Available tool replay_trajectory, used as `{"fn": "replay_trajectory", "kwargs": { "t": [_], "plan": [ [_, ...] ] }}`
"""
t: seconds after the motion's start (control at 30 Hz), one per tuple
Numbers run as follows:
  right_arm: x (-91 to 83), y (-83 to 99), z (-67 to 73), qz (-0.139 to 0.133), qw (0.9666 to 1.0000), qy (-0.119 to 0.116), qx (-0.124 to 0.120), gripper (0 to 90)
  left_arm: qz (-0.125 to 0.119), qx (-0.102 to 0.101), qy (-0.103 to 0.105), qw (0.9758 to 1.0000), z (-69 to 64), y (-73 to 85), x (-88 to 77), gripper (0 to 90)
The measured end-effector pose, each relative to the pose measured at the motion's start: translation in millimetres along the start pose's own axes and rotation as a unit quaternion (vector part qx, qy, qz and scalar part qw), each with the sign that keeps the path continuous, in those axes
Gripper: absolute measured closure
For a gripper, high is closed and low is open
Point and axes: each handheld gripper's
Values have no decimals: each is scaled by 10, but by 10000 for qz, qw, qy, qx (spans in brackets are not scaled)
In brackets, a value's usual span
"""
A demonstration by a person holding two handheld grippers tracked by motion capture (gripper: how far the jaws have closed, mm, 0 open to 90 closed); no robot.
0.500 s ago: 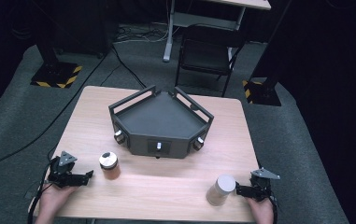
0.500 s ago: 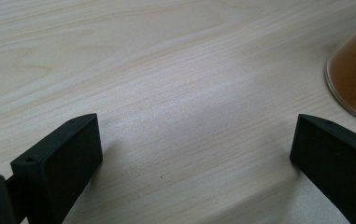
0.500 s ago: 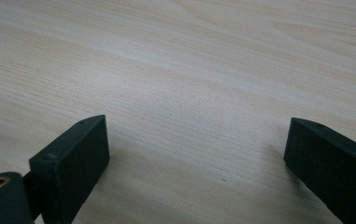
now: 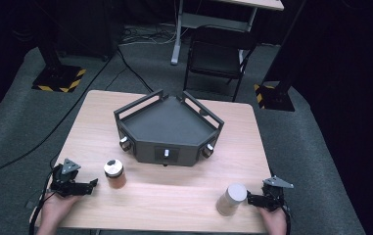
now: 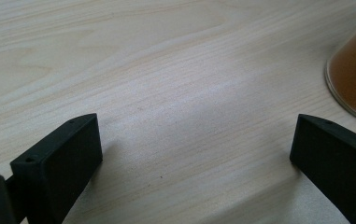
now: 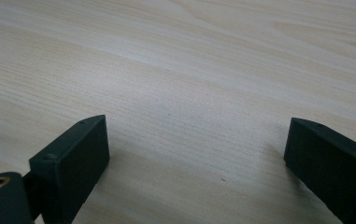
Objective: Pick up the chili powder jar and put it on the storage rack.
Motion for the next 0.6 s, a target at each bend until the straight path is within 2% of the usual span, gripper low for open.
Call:
{"fn": "replay_trajectory", "kwargs": {
  "t": [0.6],
  "plan": [
    [3,-6,-5,3,10000,-4,-9,57,-7,-21,-12,10000,-12,6,-2,19]
  ]
}}
Point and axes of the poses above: each handheld gripper's, and its own axes: x roughly forward along the jaws, y roughly out of its underside, z roughly to its left, and after that the axes turned 15 degrees about z, right-handed
